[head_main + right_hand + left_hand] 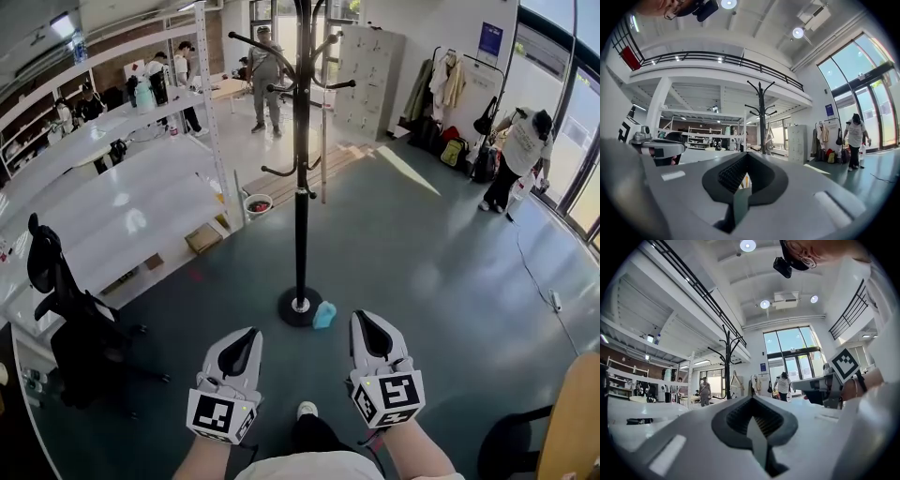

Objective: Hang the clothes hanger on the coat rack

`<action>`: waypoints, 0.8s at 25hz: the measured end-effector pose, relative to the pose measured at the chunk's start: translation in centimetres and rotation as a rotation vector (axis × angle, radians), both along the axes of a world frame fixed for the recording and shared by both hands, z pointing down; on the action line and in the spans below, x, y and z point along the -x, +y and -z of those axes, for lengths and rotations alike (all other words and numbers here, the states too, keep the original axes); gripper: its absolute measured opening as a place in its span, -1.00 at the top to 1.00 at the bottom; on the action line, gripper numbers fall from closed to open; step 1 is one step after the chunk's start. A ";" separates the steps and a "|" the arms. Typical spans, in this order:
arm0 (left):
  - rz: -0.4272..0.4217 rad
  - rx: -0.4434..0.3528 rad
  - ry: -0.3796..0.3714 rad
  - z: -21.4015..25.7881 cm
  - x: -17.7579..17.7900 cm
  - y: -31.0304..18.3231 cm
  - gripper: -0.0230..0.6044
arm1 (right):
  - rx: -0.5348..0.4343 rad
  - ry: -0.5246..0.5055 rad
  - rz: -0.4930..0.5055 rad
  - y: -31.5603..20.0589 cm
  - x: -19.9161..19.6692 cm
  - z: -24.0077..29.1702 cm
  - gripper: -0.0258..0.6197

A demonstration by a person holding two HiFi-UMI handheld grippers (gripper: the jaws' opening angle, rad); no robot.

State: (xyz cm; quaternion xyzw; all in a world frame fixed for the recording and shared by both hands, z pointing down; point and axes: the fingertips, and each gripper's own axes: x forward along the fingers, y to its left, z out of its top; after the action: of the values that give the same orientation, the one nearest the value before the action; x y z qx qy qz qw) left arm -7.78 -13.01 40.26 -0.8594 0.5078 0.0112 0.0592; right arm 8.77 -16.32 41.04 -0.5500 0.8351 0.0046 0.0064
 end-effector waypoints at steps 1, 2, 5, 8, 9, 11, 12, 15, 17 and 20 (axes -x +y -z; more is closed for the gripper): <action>-0.005 -0.001 -0.004 0.0 0.1 1.3 0.93 | -0.007 0.006 -0.004 1.3 0.1 0.1 0.84; -0.010 -0.002 -0.009 0.1 0.2 2.5 0.93 | -0.015 0.013 -0.009 2.6 0.3 0.3 0.84; -0.016 -0.002 -0.015 0.3 0.6 5.9 0.93 | -0.020 0.016 -0.019 6.2 0.8 0.5 0.84; -0.024 0.012 -0.011 0.2 0.9 8.7 0.93 | 0.010 0.004 -0.023 9.1 1.2 -0.1 0.84; -0.025 0.015 -0.009 0.2 1.0 9.5 0.93 | 0.019 0.005 -0.025 10.0 1.3 -0.4 0.84; -0.024 0.018 -0.003 0.3 1.1 10.7 0.93 | 0.028 0.009 -0.028 11.5 1.4 -0.7 0.84; -0.025 0.017 0.001 0.5 1.1 11.2 0.93 | 0.032 0.012 -0.030 12.2 1.4 -0.8 0.84; -0.036 0.012 0.006 0.8 0.7 12.5 0.93 | 0.040 0.022 -0.039 14.0 1.0 -1.0 0.84; -0.043 0.008 0.011 0.9 0.1 13.1 0.93 | 0.047 0.021 -0.044 14.8 0.6 -1.2 0.84; -0.044 -0.006 0.010 1.3 -0.6 13.8 0.93 | 0.047 0.026 -0.045 15.4 -0.2 -1.1 0.84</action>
State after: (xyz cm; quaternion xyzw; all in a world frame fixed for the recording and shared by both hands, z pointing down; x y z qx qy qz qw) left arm -7.18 0.82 38.98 -0.8702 0.4888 0.0182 0.0592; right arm 8.93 -0.93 42.15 -0.5686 0.8224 -0.0077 -0.0174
